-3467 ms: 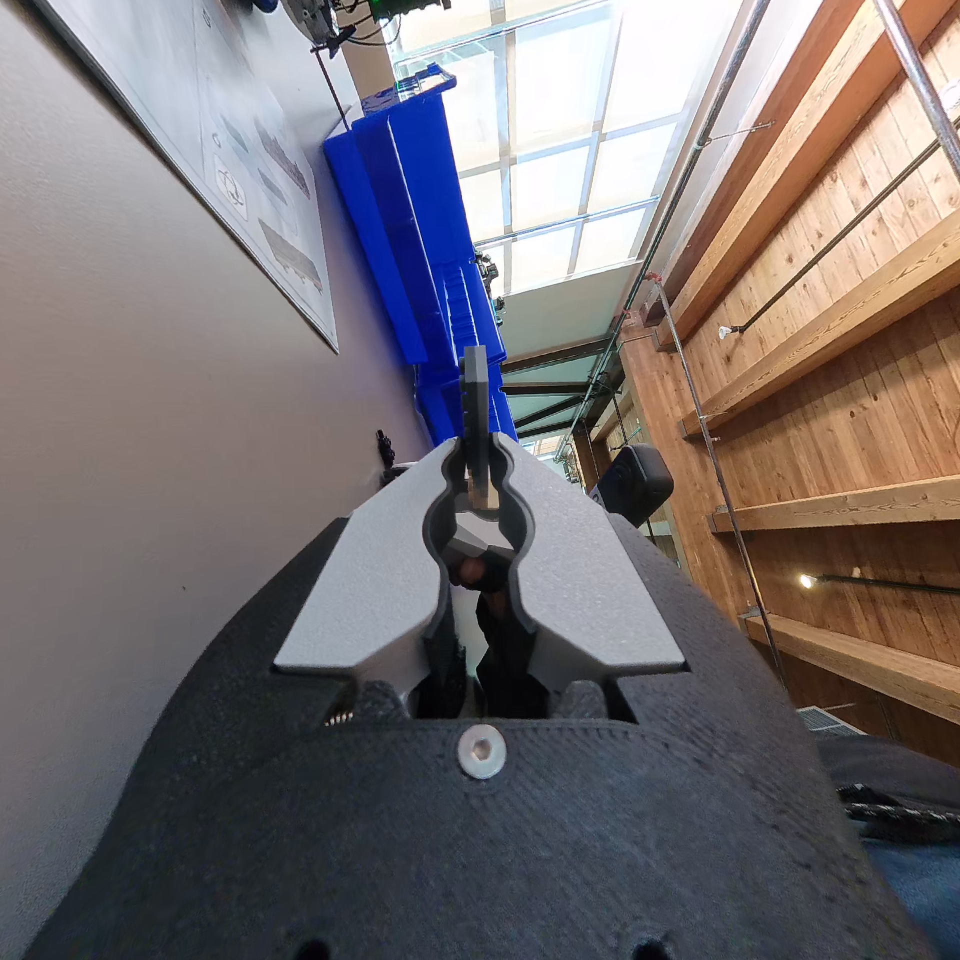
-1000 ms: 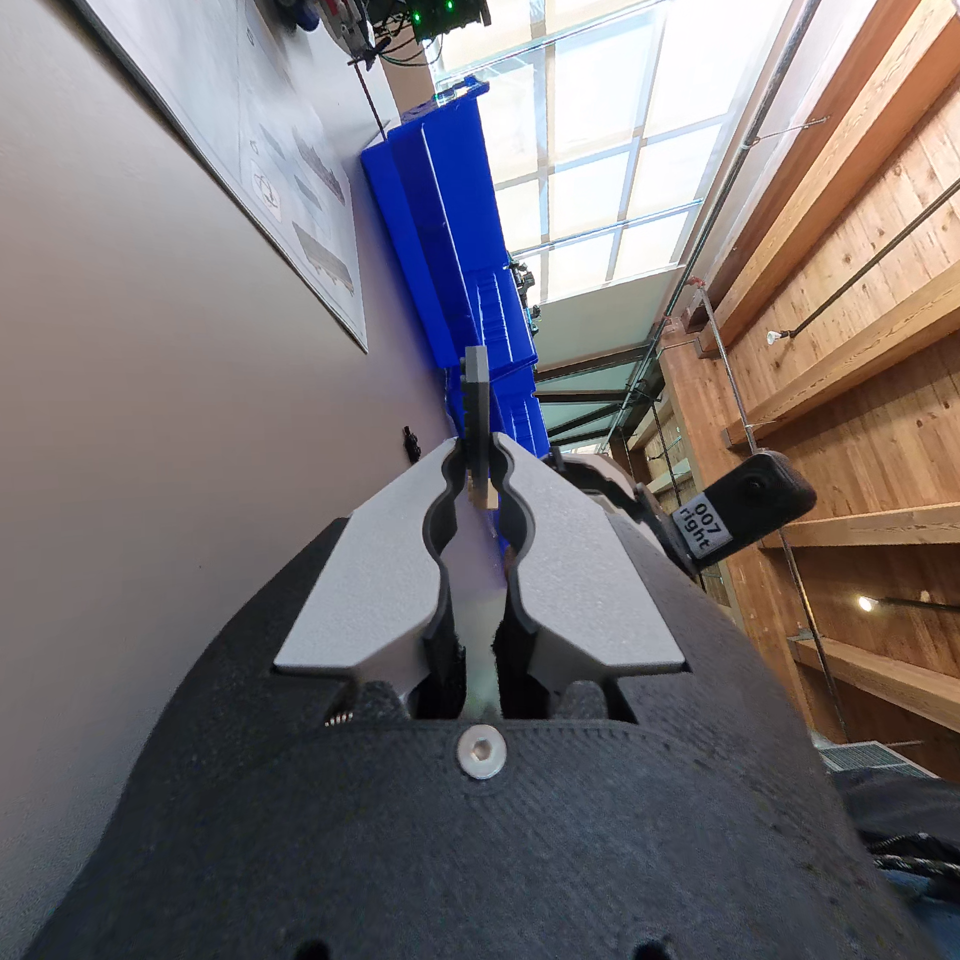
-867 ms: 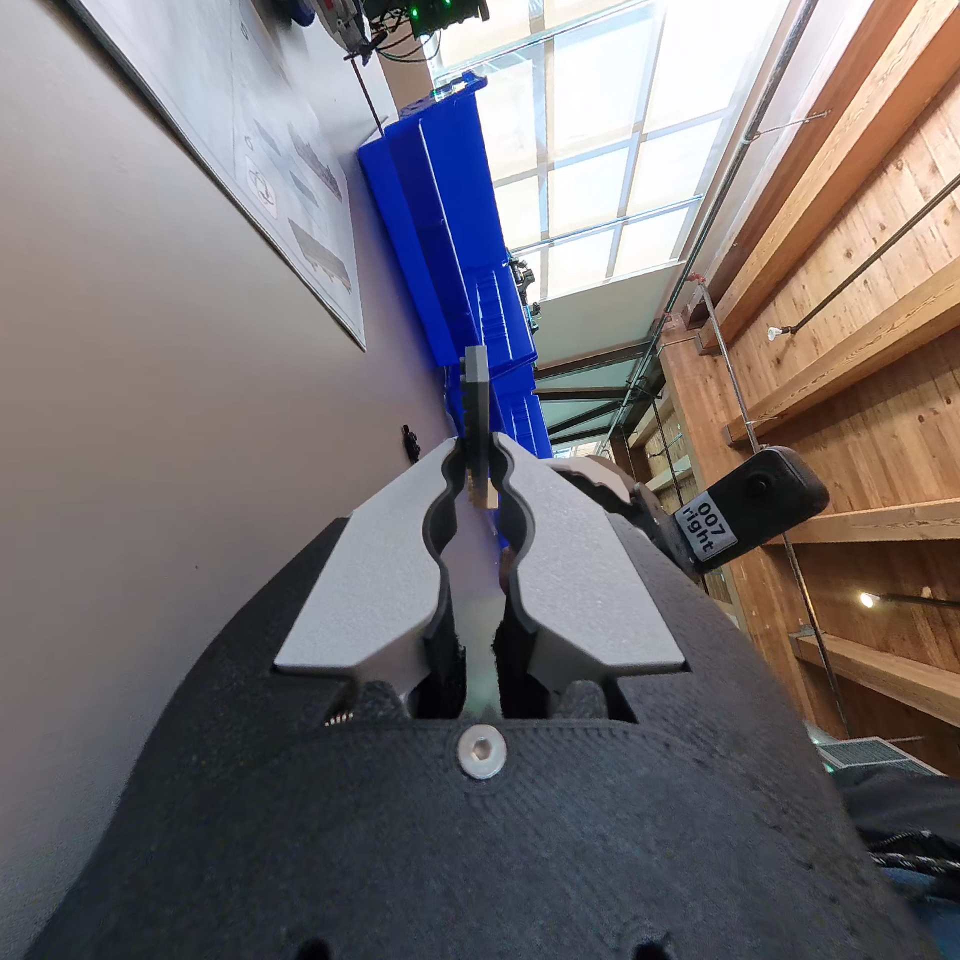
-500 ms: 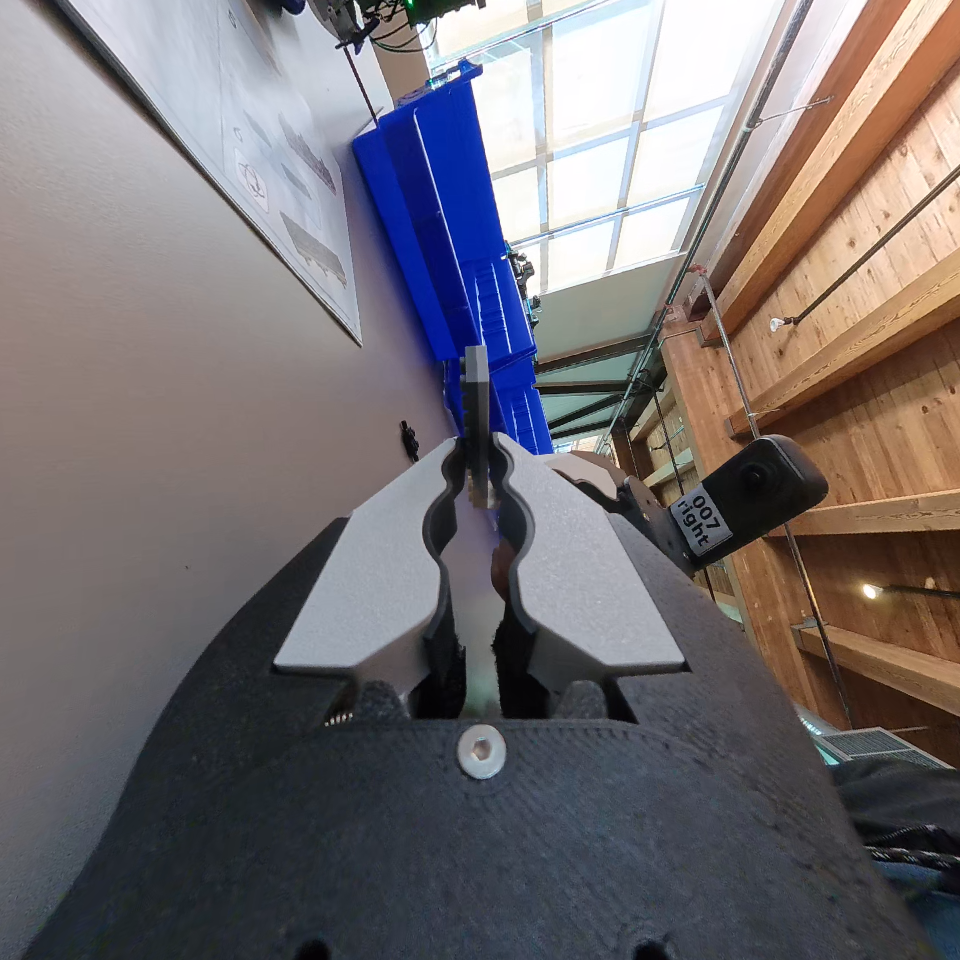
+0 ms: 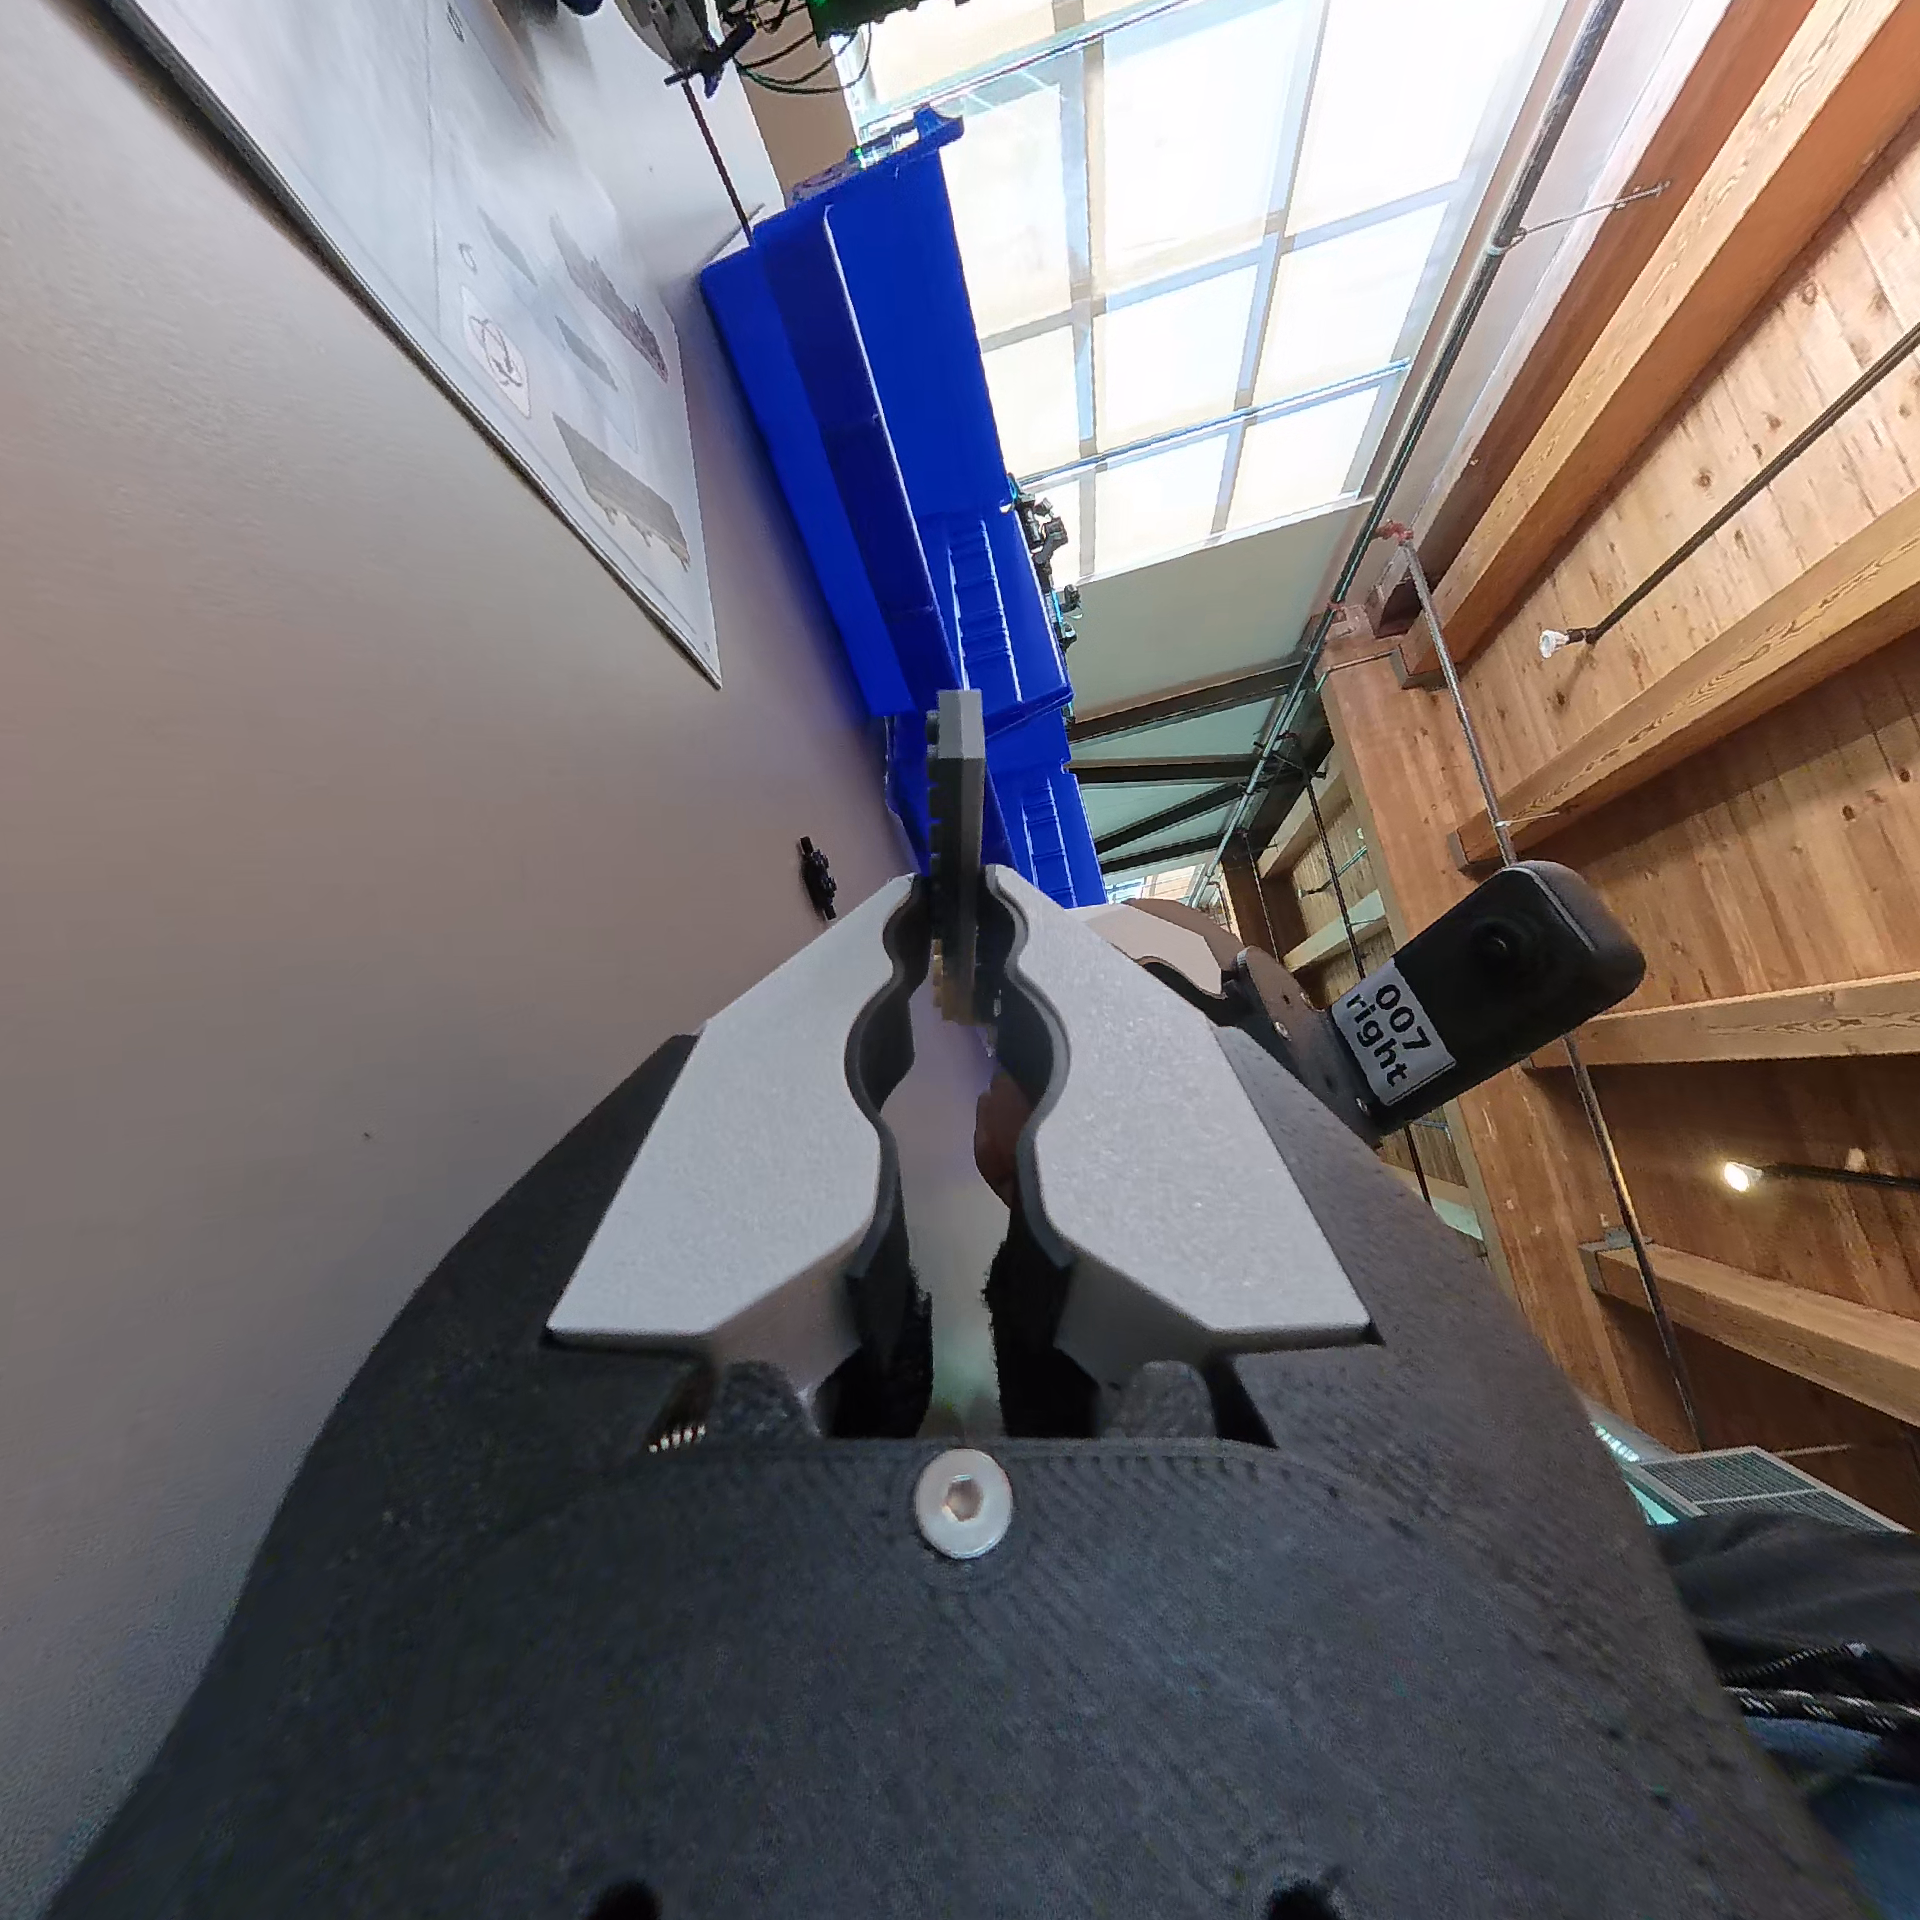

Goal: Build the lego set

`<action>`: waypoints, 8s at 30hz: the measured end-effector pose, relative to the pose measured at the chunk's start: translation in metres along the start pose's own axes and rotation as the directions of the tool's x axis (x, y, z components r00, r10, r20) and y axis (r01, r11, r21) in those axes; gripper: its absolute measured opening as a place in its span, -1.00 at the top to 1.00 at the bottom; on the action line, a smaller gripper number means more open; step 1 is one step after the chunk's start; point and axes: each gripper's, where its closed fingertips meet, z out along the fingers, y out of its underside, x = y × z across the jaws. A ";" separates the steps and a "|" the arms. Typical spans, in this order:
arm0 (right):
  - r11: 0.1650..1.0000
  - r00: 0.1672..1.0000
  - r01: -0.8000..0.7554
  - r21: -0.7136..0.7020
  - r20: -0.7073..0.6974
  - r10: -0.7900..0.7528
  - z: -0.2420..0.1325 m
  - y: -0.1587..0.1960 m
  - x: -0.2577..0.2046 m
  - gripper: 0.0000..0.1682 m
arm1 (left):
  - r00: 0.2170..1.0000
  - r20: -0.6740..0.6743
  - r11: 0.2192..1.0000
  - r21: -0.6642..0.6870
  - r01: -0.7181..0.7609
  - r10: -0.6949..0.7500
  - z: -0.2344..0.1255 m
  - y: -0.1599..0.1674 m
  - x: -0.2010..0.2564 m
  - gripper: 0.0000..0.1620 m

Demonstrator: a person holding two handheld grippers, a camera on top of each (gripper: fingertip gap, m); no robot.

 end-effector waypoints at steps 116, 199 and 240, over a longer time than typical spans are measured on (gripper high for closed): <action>0.900 0.790 -0.362 0.242 0.593 0.158 -0.078 -0.054 -0.057 0.83 | 0.752 -0.552 0.900 -0.007 -0.435 0.359 -0.018 0.038 0.123 0.88; 0.838 0.803 -0.451 0.308 0.550 0.230 -0.071 -0.058 -0.040 0.84 | 0.814 -0.483 0.907 -0.088 -0.412 0.323 -0.011 0.044 0.105 0.99; 0.914 0.932 0.083 0.396 0.295 -0.212 -0.095 -0.075 -0.080 0.83 | 0.570 -0.638 0.797 0.119 -0.592 0.518 -0.034 0.056 0.150 0.91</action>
